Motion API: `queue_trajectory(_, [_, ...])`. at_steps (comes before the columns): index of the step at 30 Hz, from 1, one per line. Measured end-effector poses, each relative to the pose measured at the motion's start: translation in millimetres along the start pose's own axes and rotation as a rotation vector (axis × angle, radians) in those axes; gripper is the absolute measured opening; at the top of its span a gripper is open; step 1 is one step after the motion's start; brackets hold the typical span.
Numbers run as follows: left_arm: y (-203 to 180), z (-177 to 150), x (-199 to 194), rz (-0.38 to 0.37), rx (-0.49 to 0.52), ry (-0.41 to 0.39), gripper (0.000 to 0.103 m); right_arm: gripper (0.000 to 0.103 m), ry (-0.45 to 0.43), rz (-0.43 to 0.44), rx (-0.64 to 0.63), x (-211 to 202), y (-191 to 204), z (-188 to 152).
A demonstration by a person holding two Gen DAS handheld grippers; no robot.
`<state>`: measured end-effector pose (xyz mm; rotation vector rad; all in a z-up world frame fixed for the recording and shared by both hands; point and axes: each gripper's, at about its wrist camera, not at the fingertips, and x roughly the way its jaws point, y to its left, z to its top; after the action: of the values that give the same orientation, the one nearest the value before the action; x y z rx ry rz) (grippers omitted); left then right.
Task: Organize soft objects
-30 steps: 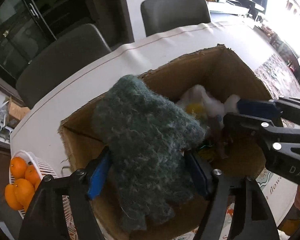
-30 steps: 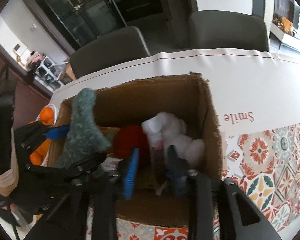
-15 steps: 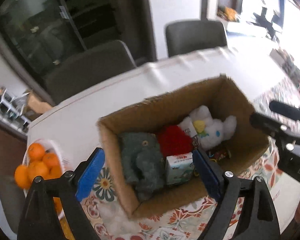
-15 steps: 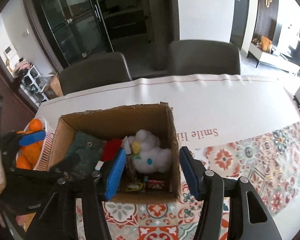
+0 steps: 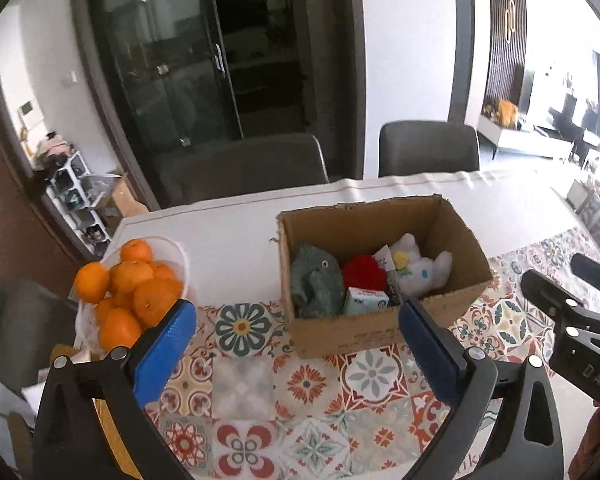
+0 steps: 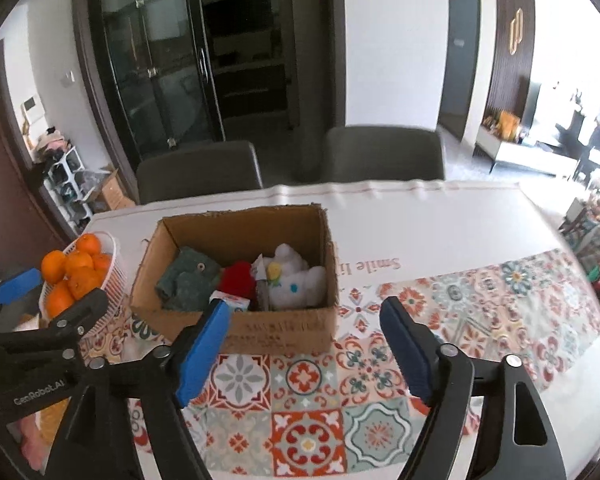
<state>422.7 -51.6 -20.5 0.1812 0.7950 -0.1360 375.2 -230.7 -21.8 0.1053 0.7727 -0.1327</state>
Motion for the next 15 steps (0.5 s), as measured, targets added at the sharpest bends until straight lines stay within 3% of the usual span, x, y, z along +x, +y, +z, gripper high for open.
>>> queue_trajectory(4, [5,-19,-30,0.011,-0.017,-0.051,0.103,0.086,-0.05,-0.035,-0.003,-33,2,-20])
queue_trajectory(15, [7,-65,-107,-0.006,-0.019,-0.145,0.103,0.086,-0.101,0.0,-0.006,-97,2,-65])
